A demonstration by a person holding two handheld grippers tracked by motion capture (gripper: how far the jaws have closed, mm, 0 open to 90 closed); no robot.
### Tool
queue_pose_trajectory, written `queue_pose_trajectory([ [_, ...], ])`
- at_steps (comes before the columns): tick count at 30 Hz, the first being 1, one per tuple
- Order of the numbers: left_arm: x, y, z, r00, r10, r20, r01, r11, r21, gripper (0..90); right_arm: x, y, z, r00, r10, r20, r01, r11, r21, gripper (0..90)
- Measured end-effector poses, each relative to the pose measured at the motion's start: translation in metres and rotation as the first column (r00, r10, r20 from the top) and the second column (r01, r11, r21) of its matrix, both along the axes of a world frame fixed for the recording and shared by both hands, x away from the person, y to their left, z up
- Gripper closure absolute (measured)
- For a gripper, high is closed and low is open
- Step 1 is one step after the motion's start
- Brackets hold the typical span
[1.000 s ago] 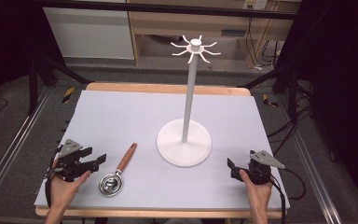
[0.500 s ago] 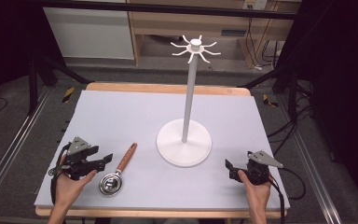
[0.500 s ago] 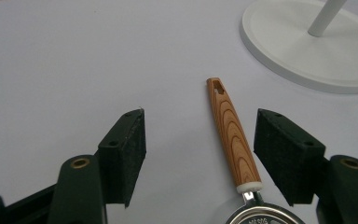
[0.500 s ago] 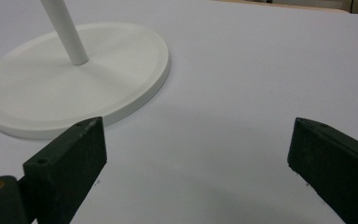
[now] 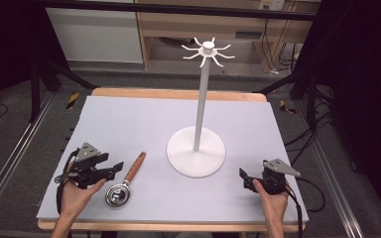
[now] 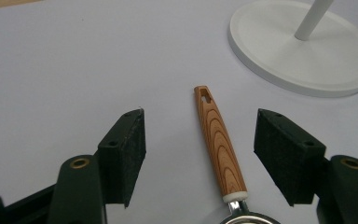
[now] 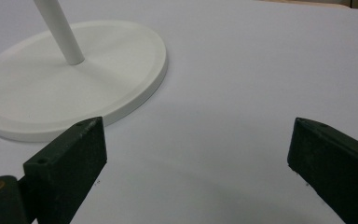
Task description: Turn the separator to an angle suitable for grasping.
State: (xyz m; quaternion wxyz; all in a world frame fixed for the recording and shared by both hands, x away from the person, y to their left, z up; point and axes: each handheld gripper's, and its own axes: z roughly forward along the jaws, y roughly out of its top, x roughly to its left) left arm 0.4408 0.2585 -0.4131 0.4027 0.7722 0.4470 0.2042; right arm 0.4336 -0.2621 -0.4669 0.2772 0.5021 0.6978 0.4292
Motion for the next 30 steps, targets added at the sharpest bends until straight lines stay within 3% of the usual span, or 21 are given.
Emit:
queue_pose_trajectory([
  [9, 0.003, -0.009, 0.004, 0.9998, -0.021, -0.004, 0.021, 0.9998, 0.004, 33.4, 0.000, 0.002, -0.002, 0.9999, 0.004, -0.012, -0.004, 1.000, -0.006, 5.3],
  [16, 0.011, -0.022, 0.011, 0.9985, -0.052, -0.017, 0.052, 0.9981, 0.034, 33.2, -0.003, -0.001, 0.000, 0.9999, -0.002, -0.014, 0.002, 1.000, -0.005, 5.2],
  [30, 0.026, -0.039, -0.004, 0.9898, -0.068, -0.126, 0.083, 0.9894, 0.119, 37.7, -0.002, 0.000, 0.000, 0.9997, 0.004, -0.022, -0.004, 1.000, 0.002, 5.3],
])
